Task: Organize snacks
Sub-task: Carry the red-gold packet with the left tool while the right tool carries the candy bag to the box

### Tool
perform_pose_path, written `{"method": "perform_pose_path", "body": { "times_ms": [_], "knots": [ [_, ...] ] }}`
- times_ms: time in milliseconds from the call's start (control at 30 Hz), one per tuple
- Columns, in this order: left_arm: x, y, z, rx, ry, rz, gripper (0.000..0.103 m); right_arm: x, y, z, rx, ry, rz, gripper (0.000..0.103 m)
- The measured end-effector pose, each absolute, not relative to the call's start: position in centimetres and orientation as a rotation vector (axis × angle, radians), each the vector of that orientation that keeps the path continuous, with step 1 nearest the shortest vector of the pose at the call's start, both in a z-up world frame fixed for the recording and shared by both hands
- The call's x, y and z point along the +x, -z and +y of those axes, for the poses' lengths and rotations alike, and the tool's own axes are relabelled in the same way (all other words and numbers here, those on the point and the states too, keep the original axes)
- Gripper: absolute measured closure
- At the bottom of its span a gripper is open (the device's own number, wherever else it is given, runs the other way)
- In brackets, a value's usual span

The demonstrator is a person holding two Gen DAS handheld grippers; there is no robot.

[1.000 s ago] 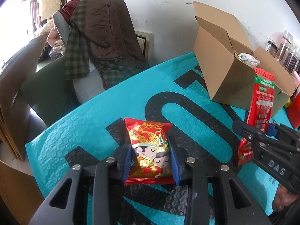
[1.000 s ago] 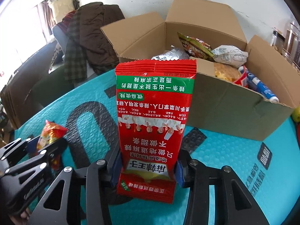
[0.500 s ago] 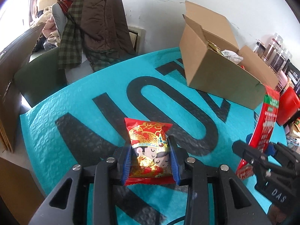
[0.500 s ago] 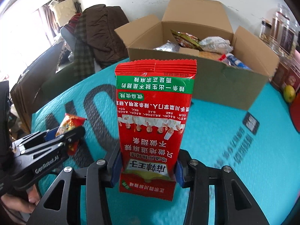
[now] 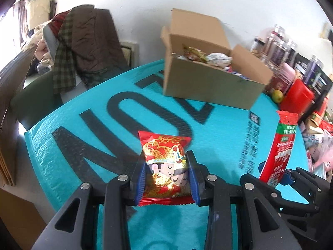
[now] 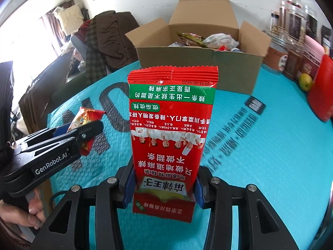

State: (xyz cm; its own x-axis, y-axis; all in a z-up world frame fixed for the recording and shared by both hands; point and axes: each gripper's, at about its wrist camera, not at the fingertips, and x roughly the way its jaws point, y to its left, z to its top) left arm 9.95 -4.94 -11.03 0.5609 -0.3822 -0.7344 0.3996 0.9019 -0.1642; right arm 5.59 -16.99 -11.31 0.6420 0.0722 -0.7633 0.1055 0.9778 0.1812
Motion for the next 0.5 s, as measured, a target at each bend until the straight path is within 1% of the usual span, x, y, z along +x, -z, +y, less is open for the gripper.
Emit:
{"method": "perform_pose_path", "body": {
  "times_ms": [500],
  "knots": [
    [3.7, 6.6, -7.2, 0.078, 0.601, 0.735, 0.068, -2.4, 8.0, -18.2, 0.244, 0.096, 0.764, 0.058]
  ]
}}
